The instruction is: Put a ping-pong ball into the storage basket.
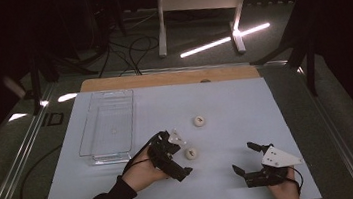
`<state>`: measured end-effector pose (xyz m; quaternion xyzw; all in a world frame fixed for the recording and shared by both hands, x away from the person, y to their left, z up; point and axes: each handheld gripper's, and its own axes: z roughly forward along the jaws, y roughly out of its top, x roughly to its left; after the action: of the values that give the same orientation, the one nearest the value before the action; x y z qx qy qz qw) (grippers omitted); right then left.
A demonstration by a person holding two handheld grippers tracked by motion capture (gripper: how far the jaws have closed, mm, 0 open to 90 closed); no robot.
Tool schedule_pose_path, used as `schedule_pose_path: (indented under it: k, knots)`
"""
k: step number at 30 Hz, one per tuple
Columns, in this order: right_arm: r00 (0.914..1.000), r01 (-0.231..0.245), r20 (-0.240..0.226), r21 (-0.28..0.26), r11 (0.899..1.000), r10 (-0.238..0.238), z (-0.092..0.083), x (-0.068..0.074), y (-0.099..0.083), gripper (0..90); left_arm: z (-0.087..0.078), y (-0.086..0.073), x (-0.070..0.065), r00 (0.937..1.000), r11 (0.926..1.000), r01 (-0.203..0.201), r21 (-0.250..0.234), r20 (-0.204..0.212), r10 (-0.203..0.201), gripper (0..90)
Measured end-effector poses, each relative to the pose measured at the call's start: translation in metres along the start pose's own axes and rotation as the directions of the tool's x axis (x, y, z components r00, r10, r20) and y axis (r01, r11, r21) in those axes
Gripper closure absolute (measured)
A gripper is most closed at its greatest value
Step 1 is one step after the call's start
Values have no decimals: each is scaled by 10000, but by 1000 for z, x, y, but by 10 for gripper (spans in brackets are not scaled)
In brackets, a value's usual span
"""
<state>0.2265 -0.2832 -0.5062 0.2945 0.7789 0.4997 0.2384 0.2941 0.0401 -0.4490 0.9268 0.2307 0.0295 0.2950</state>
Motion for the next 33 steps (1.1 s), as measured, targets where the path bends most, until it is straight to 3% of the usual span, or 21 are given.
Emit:
schedule_pose_path:
  k: [3, 14, 33]
  knots:
    - [10000, -24, 5, 16, 10000, 24, 0, 0, 0, 84, 4, 2, 2, 9998, 9999, 116, 29, 152, -116, 13]
    - [10000, 18, -6, 28, 10000, -18, 0, 0, 0, 84, 18, 10, 4, 9998, 9988, 193, 460, 95, -197, 20]
    - [10000, -12, -49, 45, 10000, 12, 0, 0, 0, 85, 38, 12, 10, 9984, 9973, 571, 452, 26, -572, 46]
